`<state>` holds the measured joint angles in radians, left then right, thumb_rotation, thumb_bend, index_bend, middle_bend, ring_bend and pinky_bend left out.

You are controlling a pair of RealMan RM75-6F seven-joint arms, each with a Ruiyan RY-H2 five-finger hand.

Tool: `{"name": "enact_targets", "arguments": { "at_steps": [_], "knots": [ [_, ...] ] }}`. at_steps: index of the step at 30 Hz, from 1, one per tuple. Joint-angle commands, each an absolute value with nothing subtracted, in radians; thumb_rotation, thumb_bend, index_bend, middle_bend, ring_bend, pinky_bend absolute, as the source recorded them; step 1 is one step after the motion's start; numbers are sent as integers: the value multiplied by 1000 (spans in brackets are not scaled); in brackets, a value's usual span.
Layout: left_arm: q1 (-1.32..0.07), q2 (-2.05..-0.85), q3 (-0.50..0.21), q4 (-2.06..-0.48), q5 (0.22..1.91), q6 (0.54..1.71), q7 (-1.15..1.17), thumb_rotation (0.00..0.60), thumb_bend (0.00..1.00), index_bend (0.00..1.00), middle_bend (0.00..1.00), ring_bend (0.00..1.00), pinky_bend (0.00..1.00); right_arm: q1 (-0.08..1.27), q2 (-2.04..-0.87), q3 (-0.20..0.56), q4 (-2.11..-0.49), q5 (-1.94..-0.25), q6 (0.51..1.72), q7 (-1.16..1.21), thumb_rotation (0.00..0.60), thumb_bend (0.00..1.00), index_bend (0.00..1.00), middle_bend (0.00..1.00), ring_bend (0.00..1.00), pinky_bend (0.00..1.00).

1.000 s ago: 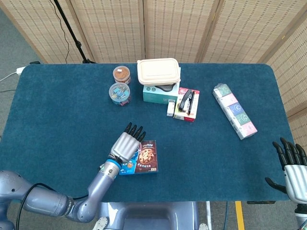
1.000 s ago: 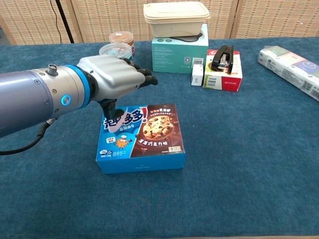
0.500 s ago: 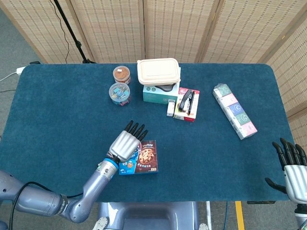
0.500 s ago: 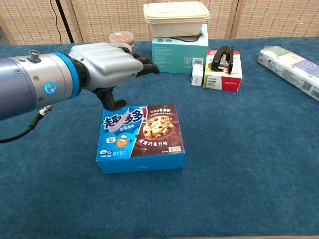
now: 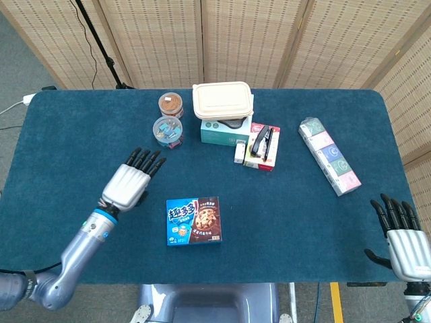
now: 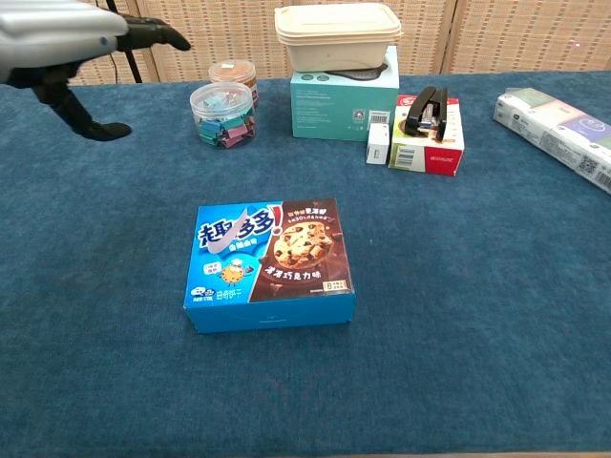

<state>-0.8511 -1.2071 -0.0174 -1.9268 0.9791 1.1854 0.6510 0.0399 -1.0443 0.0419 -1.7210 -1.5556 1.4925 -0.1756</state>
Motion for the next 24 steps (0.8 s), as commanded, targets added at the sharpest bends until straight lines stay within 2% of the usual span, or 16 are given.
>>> {"name": "enact_targets", "arguments": {
  "at_steps": [1,6,11,13,15,20,24],
  "knots": [
    [-729,-1077,38,-1867,1152,1193,420,600,334,0,0,0,0,71,-1058,37,-1701,-1564,1443,-184,600,0,78,0,0,0],
    [-612,-1015,79,-1821,1276,1281,249,600,334,0,0,0,0,138,-1052,35,-1709,-1599,1356,-170,600,0,79,0,0,0],
    [-489,-1003,101,-1781,1341,1400,128,600,334,0,0,0,0,214,-1039,38,-1750,-1634,1265,-144,600,0,93,0,0,0],
    [-438,-1008,106,-1763,1354,1447,65,600,334,0,0,0,0,246,-1037,40,-1768,-1645,1227,-137,600,33,109,0,0,0],
    [-387,-1009,110,-1746,1362,1485,-7,600,334,0,0,0,0,288,-1037,44,-1798,-1657,1174,-128,600,124,129,0,0,0],
    [-327,-983,113,-1754,1377,1512,-88,600,334,0,0,0,0,390,-1069,72,-1856,-1649,1052,-144,600,468,203,0,0,0],
    [-298,-977,96,-1748,1401,1541,-99,600,334,0,0,0,0,465,-1133,113,-1876,-1594,970,-230,600,632,233,0,0,0]
  ]
}}
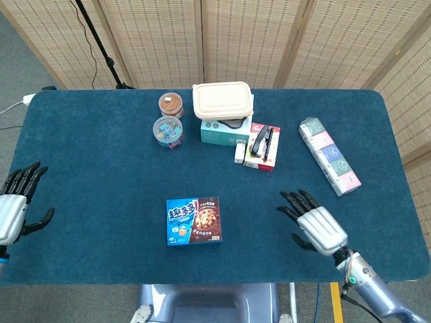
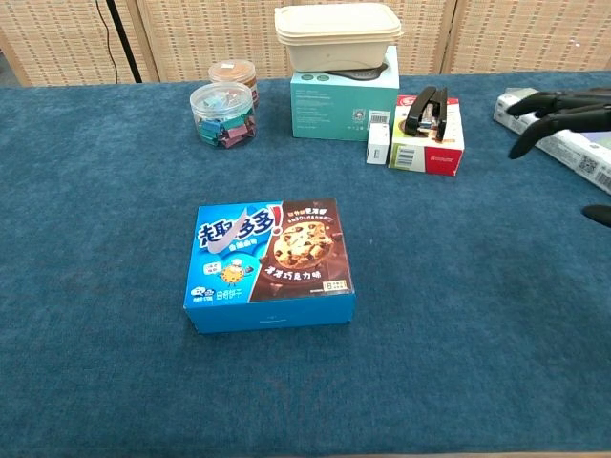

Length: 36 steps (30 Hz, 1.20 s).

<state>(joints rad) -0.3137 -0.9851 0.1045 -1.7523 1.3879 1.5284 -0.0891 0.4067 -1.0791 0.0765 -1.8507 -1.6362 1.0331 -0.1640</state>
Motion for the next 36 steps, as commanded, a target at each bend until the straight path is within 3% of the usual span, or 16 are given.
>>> {"name": "enact_targets", "arguments": {
  "at_steps": [1,4,6,12,20,36],
  "knots": [
    [-294,-976,92,-1748,1402,1540,-106,600,334,0,0,0,0,485,-1154,125,-1877,-1575,950,-253,600,681,238,0,0,0],
    [-289,-967,76,-1742,1400,1520,-138,600,334,0,0,0,0,548,-1222,165,-1874,-1491,889,-328,600,804,244,0,0,0],
    [-286,-960,69,-1738,1401,1506,-160,600,334,0,0,0,0,584,-1263,184,-1867,-1443,861,-375,600,832,244,0,0,0],
    [-271,-946,49,-1730,1420,1494,-209,600,332,0,0,0,0,692,-1388,220,-1832,-1321,806,-498,600,836,245,0,0,0],
    [-261,-947,29,-1727,1436,1465,-219,600,332,0,0,0,0,794,-1539,240,-1765,-1280,834,-620,600,836,274,0,0,0],
    [-240,-944,-1,-1725,1447,1428,-234,600,331,0,0,0,0,929,-1718,237,-1581,-1230,829,-648,600,838,293,0,0,0]
  ]
}}
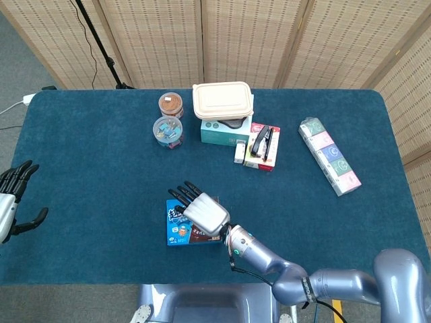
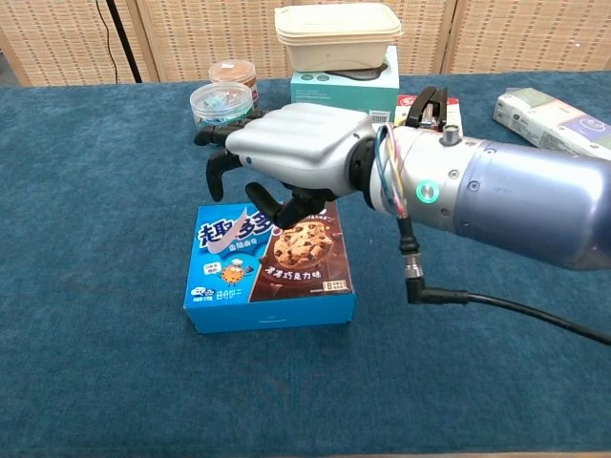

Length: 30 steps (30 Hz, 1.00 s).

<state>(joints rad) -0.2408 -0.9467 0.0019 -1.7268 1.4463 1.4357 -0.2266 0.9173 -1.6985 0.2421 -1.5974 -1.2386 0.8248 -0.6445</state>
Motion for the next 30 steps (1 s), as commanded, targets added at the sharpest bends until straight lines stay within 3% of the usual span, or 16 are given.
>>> {"name": "enact_targets", "arguments": {
  "at_steps": [1,11,30],
  "knots": [
    [-239,-943,-3,-1724,1446,1425,-237,600,331,0,0,0,0,933,-1727,235,-1573,-1226,829,-650,600,839,296,0,0,0],
    [-232,-942,-15,-1725,1455,1406,-233,600,330,0,0,0,0,960,-1770,202,-1516,-1212,844,-672,600,838,305,0,0,0],
    [-218,-942,-27,-1731,1472,1389,-227,600,330,0,0,0,0,937,-1710,114,-1562,-1271,886,-660,600,838,336,0,0,0]
  ]
}}
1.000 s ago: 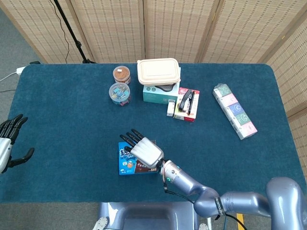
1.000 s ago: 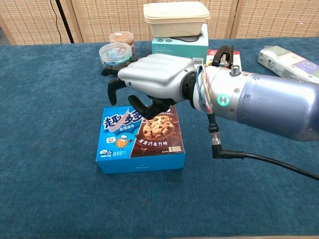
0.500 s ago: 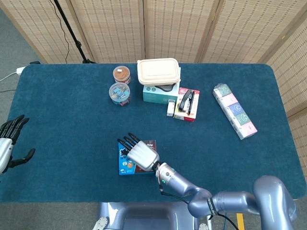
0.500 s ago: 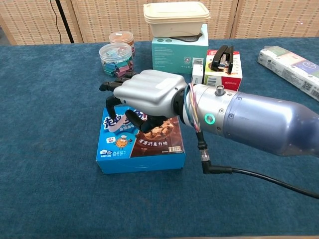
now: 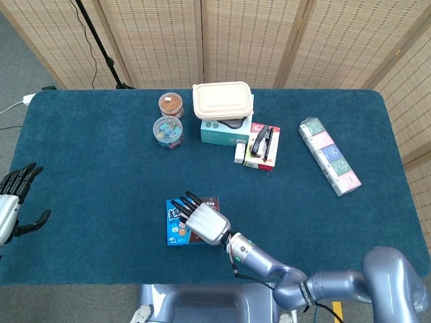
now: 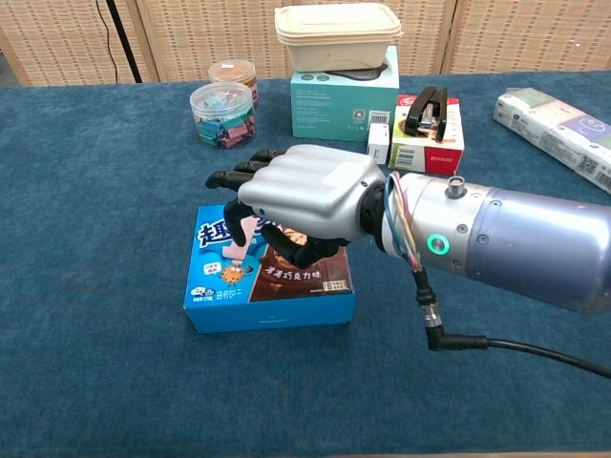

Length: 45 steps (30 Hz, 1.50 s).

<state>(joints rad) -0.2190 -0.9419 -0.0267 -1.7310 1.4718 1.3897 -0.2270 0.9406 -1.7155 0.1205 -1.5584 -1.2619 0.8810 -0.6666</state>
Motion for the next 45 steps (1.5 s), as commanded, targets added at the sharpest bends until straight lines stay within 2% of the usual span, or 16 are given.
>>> {"name": "enact_targets", "arguments": {
  "at_steps": [1,28,45],
  "knots": [
    [-218,-942,-28,-1731,1473,1388,-226,600,330,0,0,0,0,936,-1708,112,-1563,-1278,889,-656,600,838,336,0,0,0],
    [-208,-944,-40,-1729,1486,1379,-224,600,329,0,0,0,0,925,-1714,80,-1553,-1328,903,-632,600,839,340,0,0,0],
    [-204,-948,-46,-1730,1486,1376,-214,600,330,0,0,0,0,941,-1726,119,-1544,-1306,895,-637,600,838,339,0,0,0]
  ]
}}
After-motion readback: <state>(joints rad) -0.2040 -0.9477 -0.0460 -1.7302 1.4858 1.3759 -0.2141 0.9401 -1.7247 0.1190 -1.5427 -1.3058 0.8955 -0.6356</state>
